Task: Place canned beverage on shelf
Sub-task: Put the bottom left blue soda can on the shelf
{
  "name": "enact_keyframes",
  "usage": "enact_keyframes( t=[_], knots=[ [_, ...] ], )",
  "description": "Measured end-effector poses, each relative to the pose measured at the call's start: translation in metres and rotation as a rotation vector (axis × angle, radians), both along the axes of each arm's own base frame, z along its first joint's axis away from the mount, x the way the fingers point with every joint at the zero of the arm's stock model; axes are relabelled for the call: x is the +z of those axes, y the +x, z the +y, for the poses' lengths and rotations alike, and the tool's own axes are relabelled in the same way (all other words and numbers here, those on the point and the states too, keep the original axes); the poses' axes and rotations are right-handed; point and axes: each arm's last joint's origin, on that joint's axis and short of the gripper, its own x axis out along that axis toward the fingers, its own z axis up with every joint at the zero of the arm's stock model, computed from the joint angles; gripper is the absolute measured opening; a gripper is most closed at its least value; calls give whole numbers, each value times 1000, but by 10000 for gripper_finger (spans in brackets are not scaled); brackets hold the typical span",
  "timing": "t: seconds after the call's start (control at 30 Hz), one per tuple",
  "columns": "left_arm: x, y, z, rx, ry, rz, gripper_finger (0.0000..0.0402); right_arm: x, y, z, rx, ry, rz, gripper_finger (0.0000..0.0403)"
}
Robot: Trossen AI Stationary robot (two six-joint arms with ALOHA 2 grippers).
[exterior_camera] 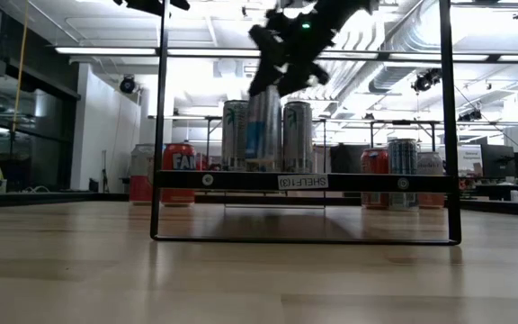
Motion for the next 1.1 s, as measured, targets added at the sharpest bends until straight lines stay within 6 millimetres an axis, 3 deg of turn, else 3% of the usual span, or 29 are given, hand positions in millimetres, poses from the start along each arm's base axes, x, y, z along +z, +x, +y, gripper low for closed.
enact_keyframes(
  t=[0.17, 0.37, 0.77, 1.1],
  knots=[
    [1, -1, 0, 1, -3, -9, 326, -1, 28, -1, 20, 51, 59, 221],
    [1, -1, 0, 2, -3, -8, 326, -6, 46, -4, -10, 46, 50, 221],
    [1, -1, 0, -11, 23, 21, 326, -25, 57, -7, -110, 53, 34, 229],
    [1, -1, 0, -12, 25, 23, 326, -25, 58, -7, -99, 72, 15, 251]
  ],
)
